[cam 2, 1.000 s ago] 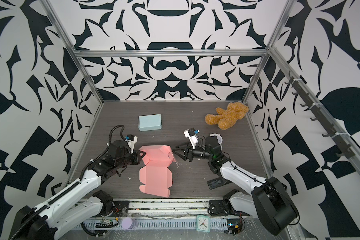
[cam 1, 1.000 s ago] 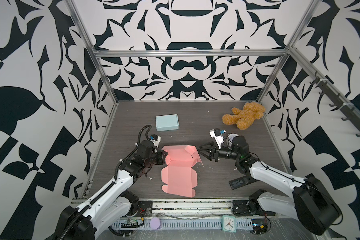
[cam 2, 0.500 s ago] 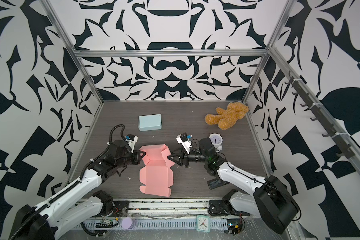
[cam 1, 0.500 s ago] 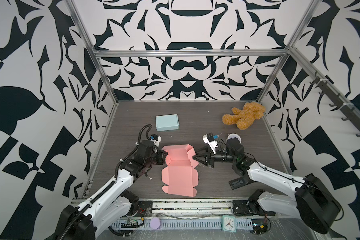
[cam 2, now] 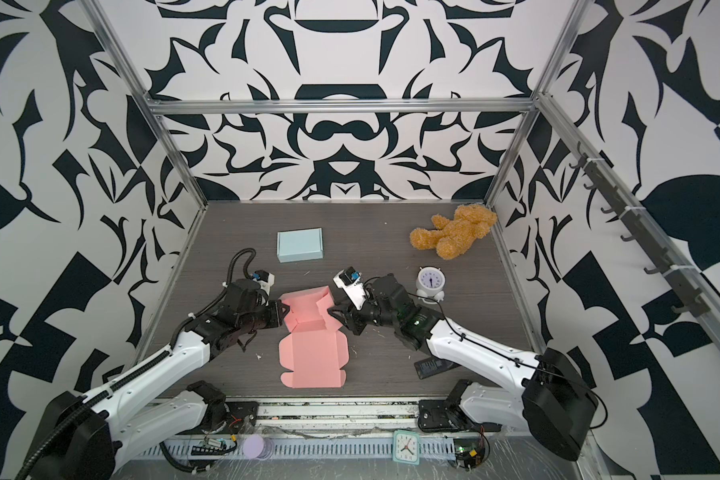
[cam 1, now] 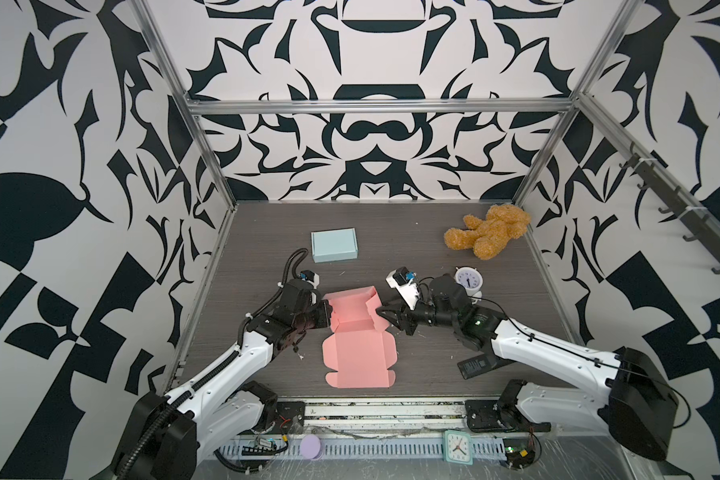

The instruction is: Fold the paper box

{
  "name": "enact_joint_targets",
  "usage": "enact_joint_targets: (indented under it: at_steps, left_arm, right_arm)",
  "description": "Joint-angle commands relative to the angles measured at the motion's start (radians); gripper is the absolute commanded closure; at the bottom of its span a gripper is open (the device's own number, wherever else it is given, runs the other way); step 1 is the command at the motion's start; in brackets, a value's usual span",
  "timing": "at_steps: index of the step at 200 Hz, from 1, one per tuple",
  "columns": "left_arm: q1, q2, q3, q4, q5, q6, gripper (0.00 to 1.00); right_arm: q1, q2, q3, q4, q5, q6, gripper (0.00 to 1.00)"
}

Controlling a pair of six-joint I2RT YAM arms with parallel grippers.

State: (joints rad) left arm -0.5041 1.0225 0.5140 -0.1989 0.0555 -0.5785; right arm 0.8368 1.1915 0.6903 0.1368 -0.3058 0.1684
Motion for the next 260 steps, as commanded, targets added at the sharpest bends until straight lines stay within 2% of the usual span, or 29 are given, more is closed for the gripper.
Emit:
enact_joint_targets:
  at_steps: [1, 29, 66, 105, 139, 174, 222, 260]
  left_arm:
    - [0.003, 0.013, 0.031, 0.023, -0.033, -0.055, 1.0]
    - [-0.011, 0.031, 0.033, 0.026, -0.072, -0.089, 1.0]
    - [-0.048, 0.063, 0.048, 0.029, -0.122, -0.122, 1.0]
    - [-0.09, 0.109, 0.076, 0.03, -0.171, -0.152, 1.0]
    - [-0.123, 0.131, 0.093, 0.029, -0.206, -0.183, 1.0]
    - [-0.161, 0.162, 0.112, 0.036, -0.236, -0.213, 1.0]
    - [-0.209, 0.176, 0.12, 0.041, -0.298, -0.274, 1.0]
    - [-0.258, 0.183, 0.121, 0.058, -0.337, -0.315, 1.0]
  right_arm:
    - [0.029, 0.026, 0.07, -0.077, 0.163, -0.017, 0.61]
    - [0.056, 0.08, 0.118, -0.11, 0.241, -0.02, 0.6]
    - [0.097, 0.137, 0.194, -0.163, 0.347, -0.05, 0.66]
    - [0.112, 0.182, 0.241, -0.202, 0.408, -0.06, 0.69]
    - [0.123, 0.212, 0.277, -0.269, 0.49, -0.063, 0.68]
    - [0.144, 0.238, 0.315, -0.32, 0.626, -0.07, 0.66]
    - [0.173, 0.246, 0.339, -0.363, 0.776, -0.1, 0.69]
    - [0.189, 0.276, 0.355, -0.372, 0.846, -0.119, 0.7]
